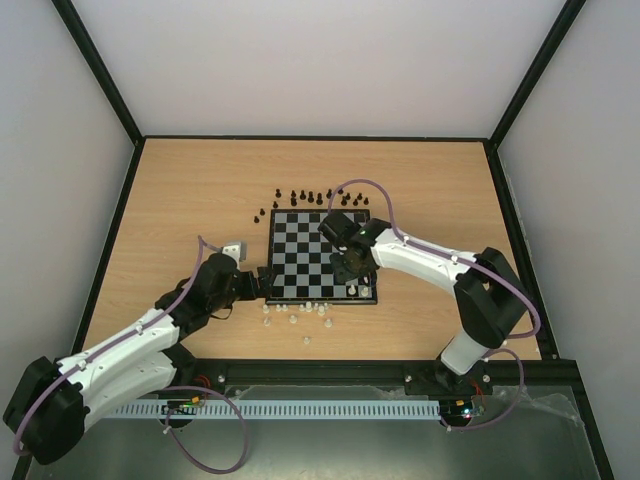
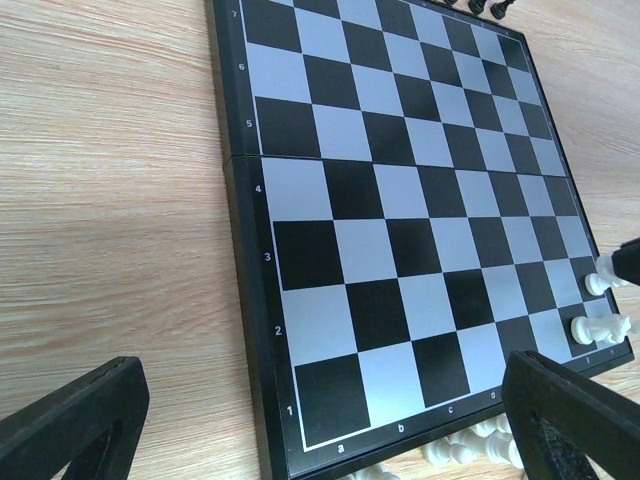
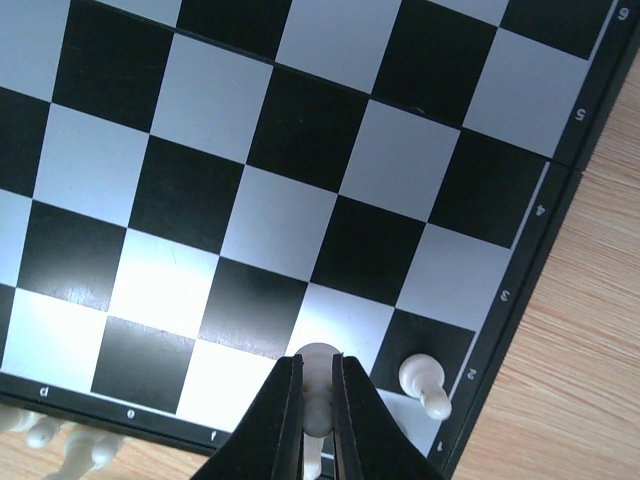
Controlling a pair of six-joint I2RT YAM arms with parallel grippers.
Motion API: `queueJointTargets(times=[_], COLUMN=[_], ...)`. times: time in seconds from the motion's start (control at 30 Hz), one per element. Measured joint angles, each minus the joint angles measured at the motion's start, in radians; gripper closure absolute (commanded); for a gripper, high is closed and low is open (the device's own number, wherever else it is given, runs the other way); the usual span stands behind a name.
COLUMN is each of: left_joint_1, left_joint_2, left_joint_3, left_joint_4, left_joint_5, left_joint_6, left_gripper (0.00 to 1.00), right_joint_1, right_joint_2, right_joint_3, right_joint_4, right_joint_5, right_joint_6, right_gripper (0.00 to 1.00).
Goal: Set up the chess pieces on the board
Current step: Place the chess piece on the chessboard.
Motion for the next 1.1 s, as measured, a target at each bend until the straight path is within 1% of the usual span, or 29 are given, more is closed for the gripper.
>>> queueJointTargets(times=[0.23, 0.77, 1.1], left_joint_1=[0.0, 0.0, 0.0], left_joint_2=[0.003, 0.017, 0.026], left_joint_3=[-0.011, -0.011, -0.012], left_joint_4=[0.012, 0.03, 0.031], left_joint_5=[0.002, 0.002, 0.002], left_joint_6=[0.0, 0.006, 0.008], left_gripper=[0.0, 0.0, 0.0], right_joint_1=[-0.017, -0.026, -0.026], right_joint_2=[0.037, 0.06, 0.061], right_joint_3=[0.0, -0.036, -0.041], right_joint_4=[0.027, 0.047, 0.048], right_joint_5=[-0.012, -0.018, -0.027], right_joint_6=[-0.013, -0.021, -0.023], right_gripper=[0.94, 0.93, 0.88])
